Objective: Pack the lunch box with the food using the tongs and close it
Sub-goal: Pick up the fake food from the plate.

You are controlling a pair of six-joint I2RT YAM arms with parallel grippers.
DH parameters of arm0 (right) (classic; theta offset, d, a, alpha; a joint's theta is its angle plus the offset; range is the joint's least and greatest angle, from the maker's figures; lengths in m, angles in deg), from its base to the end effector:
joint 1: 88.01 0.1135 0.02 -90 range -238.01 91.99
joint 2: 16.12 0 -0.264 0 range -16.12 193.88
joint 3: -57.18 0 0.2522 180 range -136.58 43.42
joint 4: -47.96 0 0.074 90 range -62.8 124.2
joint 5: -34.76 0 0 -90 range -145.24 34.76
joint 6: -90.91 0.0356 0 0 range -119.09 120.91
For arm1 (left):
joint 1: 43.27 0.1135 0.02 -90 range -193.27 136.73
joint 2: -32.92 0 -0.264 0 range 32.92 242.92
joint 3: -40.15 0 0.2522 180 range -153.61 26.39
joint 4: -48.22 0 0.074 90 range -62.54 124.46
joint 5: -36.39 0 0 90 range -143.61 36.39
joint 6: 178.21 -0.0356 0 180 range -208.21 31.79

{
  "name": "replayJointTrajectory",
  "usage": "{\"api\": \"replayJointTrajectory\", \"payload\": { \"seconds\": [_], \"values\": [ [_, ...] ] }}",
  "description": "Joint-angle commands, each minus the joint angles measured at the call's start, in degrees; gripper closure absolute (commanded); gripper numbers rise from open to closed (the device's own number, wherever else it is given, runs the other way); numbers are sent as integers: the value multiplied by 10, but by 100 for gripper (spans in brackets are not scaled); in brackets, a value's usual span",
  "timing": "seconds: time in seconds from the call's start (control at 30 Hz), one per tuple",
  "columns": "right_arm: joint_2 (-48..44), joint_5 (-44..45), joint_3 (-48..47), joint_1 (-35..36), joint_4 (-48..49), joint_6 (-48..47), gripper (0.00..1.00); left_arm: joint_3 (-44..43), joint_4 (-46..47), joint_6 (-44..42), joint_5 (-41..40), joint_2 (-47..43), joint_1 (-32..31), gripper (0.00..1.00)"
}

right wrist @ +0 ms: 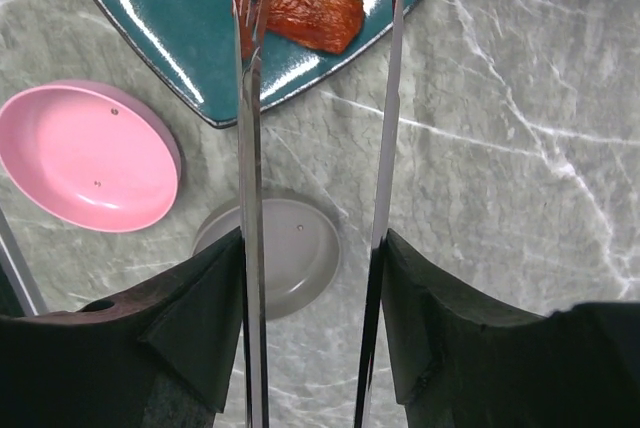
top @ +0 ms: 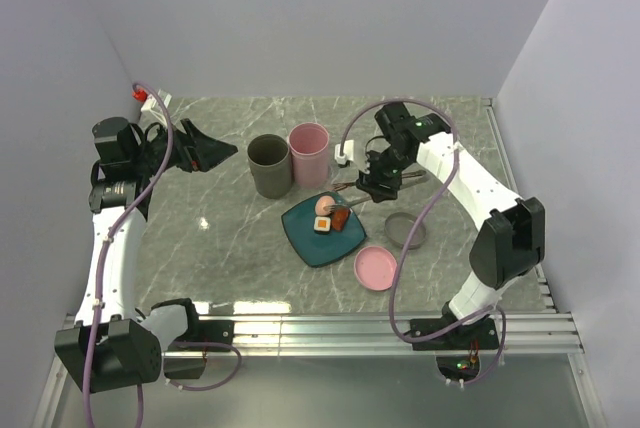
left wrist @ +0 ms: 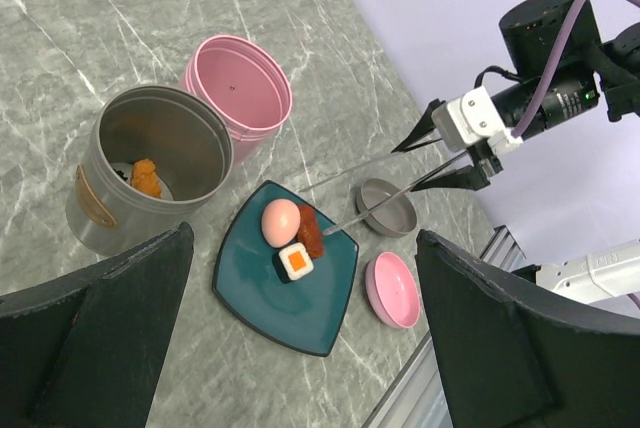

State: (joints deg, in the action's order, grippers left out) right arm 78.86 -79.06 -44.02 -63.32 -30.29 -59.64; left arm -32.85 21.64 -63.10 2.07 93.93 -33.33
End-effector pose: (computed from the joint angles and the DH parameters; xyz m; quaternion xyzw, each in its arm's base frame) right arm 0.2907 0.1494 0.3025 -0.6781 0.6894 0.1469 0.2081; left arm 0.2314 0.0107 0.3731 0.0617 0.7531 -0.4376 0.4873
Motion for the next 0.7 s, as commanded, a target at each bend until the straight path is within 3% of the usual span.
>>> {"api": "replayJointTrajectory", "payload": {
  "seconds": [0.0, 0.67],
  "values": [
    [2, 10, -22, 20, -5, -28, 40, -12, 17, -12, 14, 1, 3, 1],
    [98, 24, -75, 26, -3, -37, 39, -10, 12, -12, 6, 1, 2, 1]
  ]
}}
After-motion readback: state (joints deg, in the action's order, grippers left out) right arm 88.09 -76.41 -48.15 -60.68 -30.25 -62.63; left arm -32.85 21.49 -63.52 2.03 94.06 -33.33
